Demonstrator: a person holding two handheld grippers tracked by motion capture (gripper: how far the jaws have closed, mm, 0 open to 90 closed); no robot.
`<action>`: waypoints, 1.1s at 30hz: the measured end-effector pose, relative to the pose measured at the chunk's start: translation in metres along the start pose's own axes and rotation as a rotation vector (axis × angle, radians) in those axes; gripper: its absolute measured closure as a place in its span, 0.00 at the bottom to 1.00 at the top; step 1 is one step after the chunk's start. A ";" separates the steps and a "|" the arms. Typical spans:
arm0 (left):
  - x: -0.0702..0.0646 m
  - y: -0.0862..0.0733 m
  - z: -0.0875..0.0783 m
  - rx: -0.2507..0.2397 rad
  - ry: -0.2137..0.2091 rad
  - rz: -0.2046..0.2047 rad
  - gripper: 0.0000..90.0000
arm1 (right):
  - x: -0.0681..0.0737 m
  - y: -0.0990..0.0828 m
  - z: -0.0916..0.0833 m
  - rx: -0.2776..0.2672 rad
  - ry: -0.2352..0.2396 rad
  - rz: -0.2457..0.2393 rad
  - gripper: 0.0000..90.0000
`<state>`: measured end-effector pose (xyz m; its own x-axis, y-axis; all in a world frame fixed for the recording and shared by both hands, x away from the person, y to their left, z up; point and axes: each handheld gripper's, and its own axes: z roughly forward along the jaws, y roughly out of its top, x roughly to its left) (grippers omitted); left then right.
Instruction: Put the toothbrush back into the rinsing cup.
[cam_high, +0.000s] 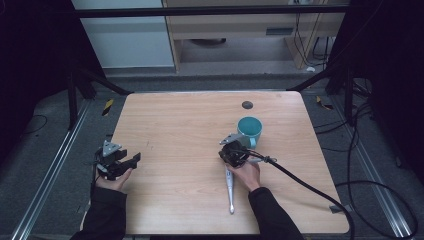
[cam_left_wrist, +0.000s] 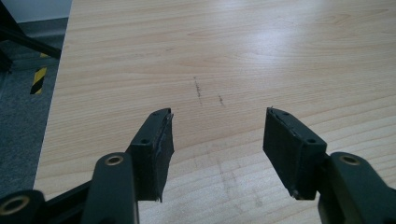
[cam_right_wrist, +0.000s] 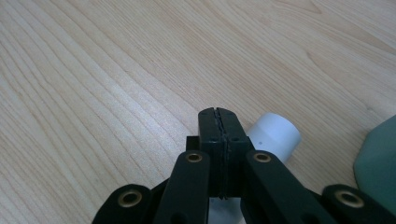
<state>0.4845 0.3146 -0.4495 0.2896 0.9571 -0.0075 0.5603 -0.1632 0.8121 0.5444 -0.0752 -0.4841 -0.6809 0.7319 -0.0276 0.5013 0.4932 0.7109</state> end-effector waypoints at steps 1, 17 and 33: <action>0.000 0.000 0.000 0.000 0.000 0.000 0.47 | 0.000 0.000 0.000 0.000 0.000 0.000 1.00; 0.001 0.000 0.000 0.000 0.000 -0.002 0.47 | -0.007 -0.001 0.009 -0.002 -0.004 0.032 1.00; 0.000 0.000 0.000 0.000 -0.001 0.000 0.47 | -0.016 -0.010 -0.004 0.047 -0.057 0.049 1.00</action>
<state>0.4847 0.3146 -0.4497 0.2900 0.9570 -0.0080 0.5603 -0.1630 0.8121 0.5480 -0.0936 -0.4882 -0.6239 0.7808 -0.0345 0.5590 0.4767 0.6784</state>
